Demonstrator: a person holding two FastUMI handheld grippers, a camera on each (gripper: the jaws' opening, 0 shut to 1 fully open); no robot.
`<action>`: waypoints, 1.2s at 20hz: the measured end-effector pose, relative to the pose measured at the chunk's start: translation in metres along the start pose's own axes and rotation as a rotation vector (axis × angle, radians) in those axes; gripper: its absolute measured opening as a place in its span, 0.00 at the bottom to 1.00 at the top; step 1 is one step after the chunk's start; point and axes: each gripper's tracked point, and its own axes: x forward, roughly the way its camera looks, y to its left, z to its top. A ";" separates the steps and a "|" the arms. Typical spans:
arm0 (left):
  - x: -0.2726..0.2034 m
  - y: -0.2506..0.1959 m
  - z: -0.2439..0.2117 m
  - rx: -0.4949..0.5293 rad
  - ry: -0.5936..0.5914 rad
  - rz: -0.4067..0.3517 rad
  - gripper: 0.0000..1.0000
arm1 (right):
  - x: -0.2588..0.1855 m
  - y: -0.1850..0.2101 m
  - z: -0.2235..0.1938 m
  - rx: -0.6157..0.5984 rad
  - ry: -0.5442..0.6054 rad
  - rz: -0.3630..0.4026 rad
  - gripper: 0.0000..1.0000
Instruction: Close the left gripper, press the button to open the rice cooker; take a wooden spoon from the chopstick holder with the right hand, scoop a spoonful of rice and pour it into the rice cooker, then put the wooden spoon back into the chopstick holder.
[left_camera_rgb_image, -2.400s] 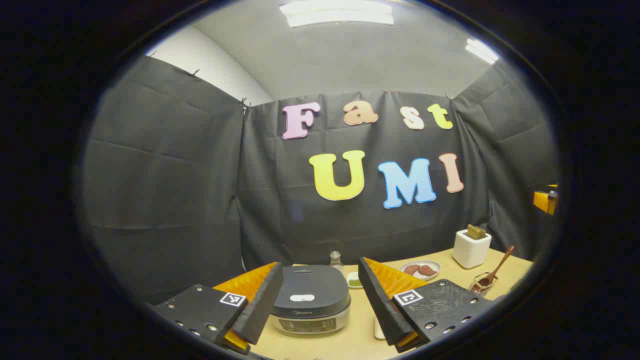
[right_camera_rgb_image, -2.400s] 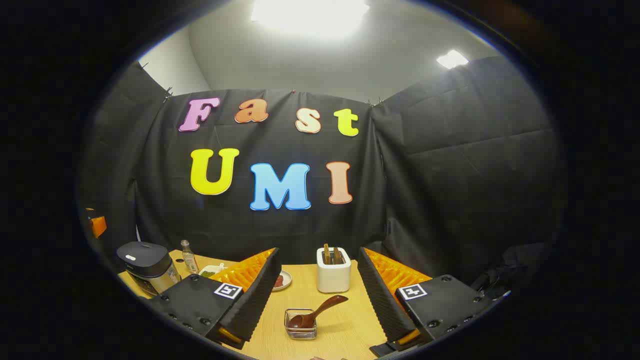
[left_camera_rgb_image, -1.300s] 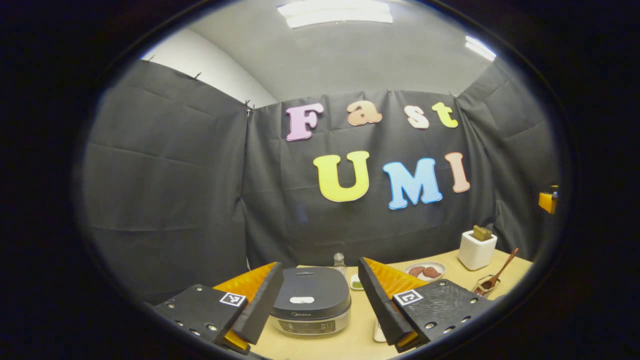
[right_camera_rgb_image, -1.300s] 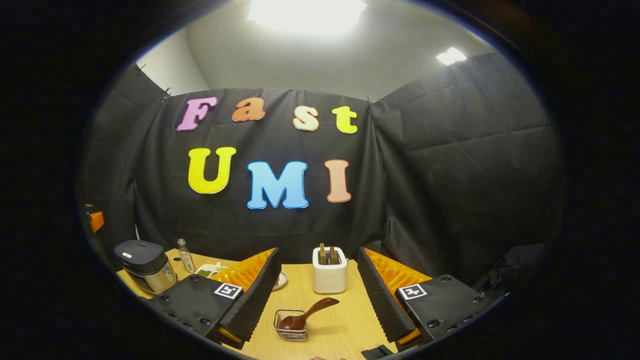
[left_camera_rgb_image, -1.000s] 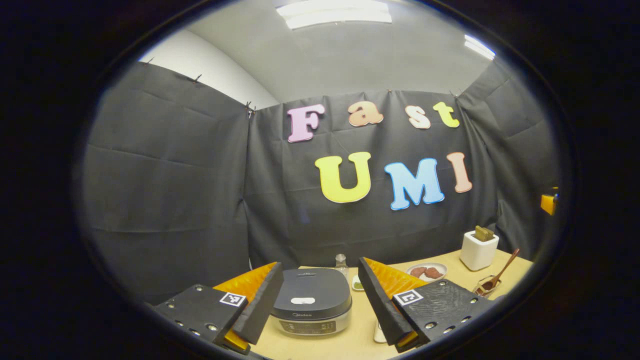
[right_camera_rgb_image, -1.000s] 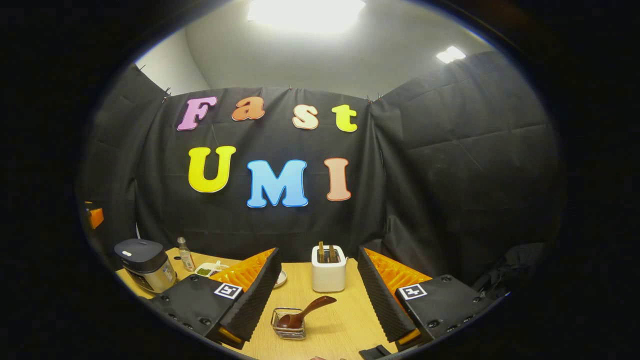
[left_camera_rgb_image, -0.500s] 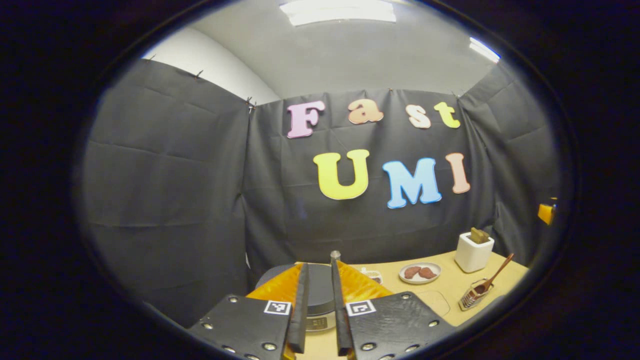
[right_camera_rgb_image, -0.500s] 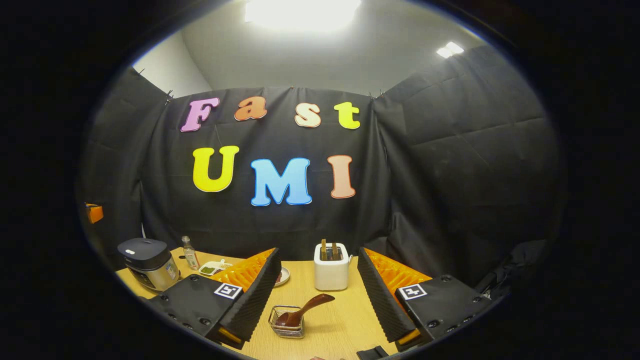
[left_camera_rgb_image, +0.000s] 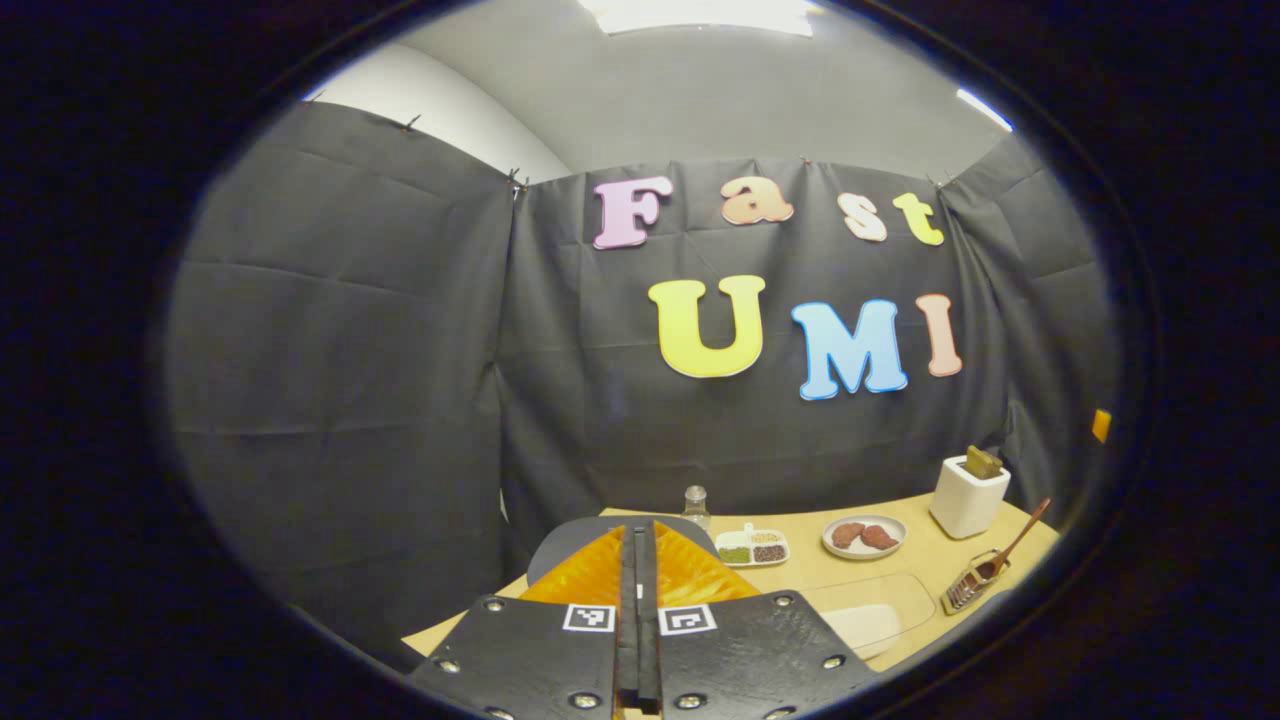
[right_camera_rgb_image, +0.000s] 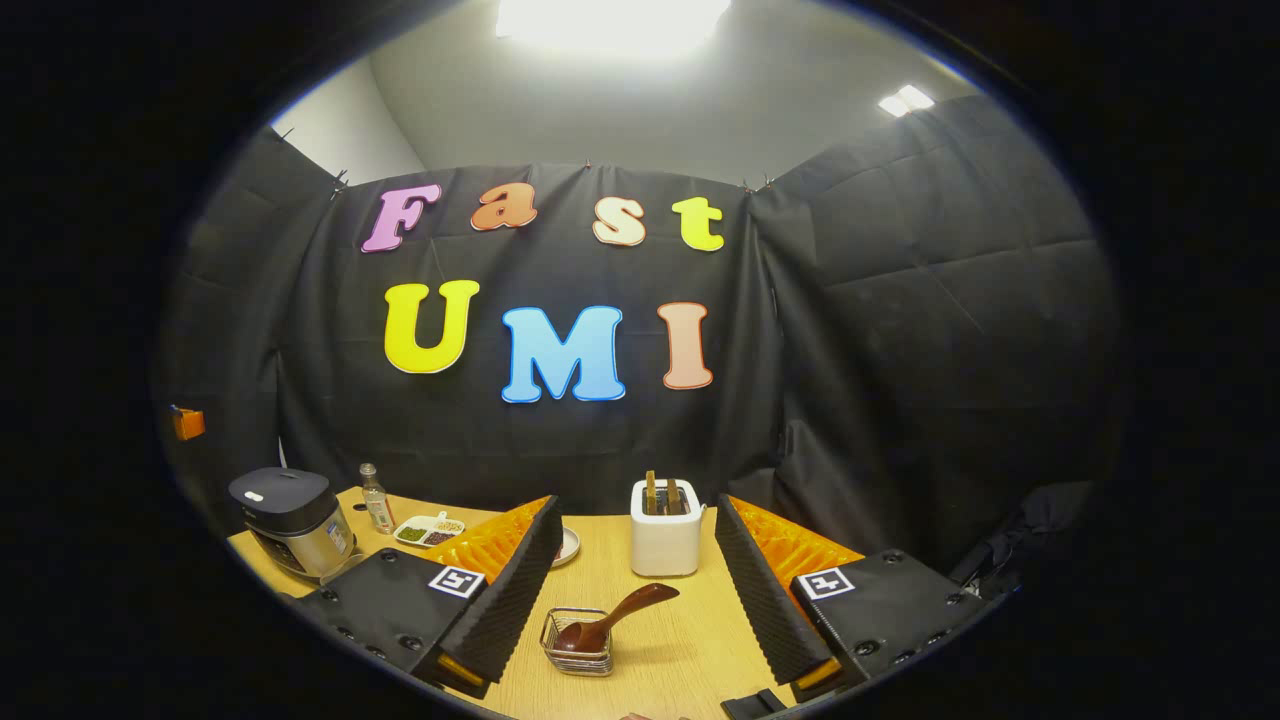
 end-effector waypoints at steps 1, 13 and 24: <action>0.012 0.003 -0.006 0.001 0.012 -0.007 0.01 | 0.002 0.004 0.001 0.003 -0.001 -0.007 0.97; 0.101 0.002 -0.117 -0.007 0.206 -0.135 0.01 | 0.017 0.038 -0.006 -0.056 0.043 -0.096 0.97; 0.098 0.002 -0.159 -0.059 0.297 -0.125 0.02 | 0.024 0.048 -0.016 -0.084 0.076 -0.093 0.97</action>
